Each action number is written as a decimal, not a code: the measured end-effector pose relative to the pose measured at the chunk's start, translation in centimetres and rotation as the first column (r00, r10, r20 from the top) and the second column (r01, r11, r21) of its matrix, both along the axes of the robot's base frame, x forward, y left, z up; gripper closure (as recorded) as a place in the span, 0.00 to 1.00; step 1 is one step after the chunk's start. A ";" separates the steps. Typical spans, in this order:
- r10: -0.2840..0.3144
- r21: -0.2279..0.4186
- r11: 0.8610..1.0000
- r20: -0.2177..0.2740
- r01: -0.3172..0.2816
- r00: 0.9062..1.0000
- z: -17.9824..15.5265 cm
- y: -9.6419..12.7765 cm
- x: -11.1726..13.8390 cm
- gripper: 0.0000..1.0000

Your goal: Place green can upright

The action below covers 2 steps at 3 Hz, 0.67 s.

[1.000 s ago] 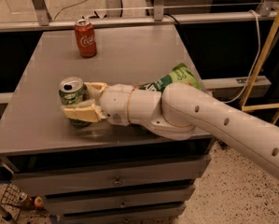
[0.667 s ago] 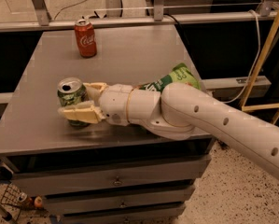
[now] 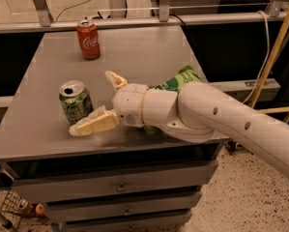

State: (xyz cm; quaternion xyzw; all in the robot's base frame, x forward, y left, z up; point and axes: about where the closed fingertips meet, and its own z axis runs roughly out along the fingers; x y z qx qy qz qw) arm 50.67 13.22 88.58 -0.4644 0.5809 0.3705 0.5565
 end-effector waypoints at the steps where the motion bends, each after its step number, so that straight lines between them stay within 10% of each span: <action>1: -0.069 -0.110 0.991 0.036 0.073 0.997 1.2 -4.1 1.0 0.00; 2: -0.167 -0.219 0.959 0.077 0.180 0.983 3.0 -9.5 1.9 0.00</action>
Offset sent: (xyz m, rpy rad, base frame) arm 0.0322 -0.1918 0.0623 -0.3965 -0.0927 -0.3555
